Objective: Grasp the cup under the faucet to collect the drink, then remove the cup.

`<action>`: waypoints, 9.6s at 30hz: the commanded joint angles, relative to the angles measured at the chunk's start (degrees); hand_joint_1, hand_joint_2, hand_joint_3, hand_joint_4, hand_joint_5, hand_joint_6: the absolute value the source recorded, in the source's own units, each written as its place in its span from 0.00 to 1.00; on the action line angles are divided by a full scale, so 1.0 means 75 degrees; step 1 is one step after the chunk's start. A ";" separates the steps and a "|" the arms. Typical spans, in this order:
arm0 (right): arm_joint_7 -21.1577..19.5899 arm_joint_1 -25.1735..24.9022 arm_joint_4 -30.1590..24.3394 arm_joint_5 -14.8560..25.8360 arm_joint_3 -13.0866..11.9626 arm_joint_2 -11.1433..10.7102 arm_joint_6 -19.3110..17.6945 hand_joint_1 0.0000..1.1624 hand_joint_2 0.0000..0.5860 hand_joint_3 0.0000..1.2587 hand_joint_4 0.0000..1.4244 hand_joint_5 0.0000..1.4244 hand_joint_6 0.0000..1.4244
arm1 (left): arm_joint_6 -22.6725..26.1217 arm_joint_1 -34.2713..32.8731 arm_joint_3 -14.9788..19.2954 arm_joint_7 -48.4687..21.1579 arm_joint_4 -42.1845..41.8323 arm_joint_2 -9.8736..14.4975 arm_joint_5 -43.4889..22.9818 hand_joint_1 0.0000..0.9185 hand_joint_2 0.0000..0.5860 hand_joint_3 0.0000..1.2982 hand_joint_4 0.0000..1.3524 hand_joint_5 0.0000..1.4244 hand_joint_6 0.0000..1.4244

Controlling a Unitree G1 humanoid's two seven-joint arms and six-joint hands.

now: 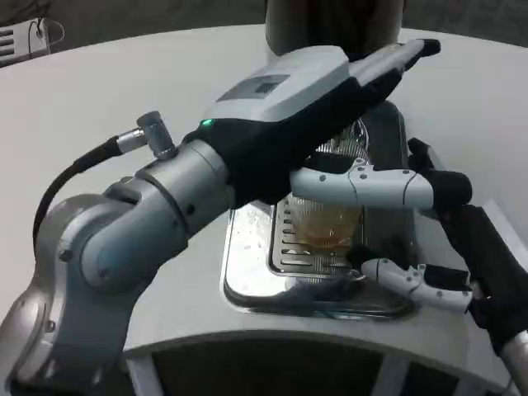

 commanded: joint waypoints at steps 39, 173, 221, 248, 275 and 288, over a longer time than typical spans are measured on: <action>-0.0357 -0.1086 0.1121 -0.0130 0.0424 0.0360 0.0100 0.67 0.38 0.00 0.02 0.05 0.05 | -0.0635 0.0732 0.1403 0.1007 -0.0623 -0.0344 -0.0852 0.00 0.01 0.05 0.00 0.06 0.15; -0.2963 -0.2791 0.3901 -0.1173 0.1712 0.2615 -0.0086 0.68 0.39 0.11 0.15 0.16 0.10 | -0.0054 0.6300 0.3358 -0.0117 -0.1627 0.2302 0.0344 0.00 0.01 0.00 0.00 0.00 0.06; -0.3091 -0.0697 0.1676 -0.0090 0.1387 0.2356 -0.1371 0.80 0.29 0.80 0.84 0.93 1.00 | -0.0257 0.5934 0.3011 -0.0215 -0.1188 0.2338 0.0395 0.00 0.01 0.00 0.00 0.00 0.06; -0.1031 0.1392 -0.1119 0.0250 0.0857 0.1362 -0.1045 0.84 0.22 0.81 0.86 0.94 1.00 | -0.0457 0.5538 0.2811 0.0040 -0.1092 0.2047 0.0274 0.00 0.01 0.00 0.00 0.00 0.06; 0.1107 0.2513 -0.3533 0.1527 -0.0830 -0.0435 -0.0749 0.86 0.20 0.81 0.85 0.93 1.00 | -0.1319 0.7331 0.3188 -0.0004 -0.3500 0.1696 -0.0083 0.00 0.00 0.00 0.00 0.00 0.06; 0.1399 0.2992 -0.4168 0.2057 -0.1350 -0.0649 -0.0786 0.85 0.20 0.81 0.85 0.93 1.00 | -0.1308 0.7865 0.3357 -0.0036 -0.4103 0.1467 0.0068 0.00 0.00 0.00 0.00 0.00 0.04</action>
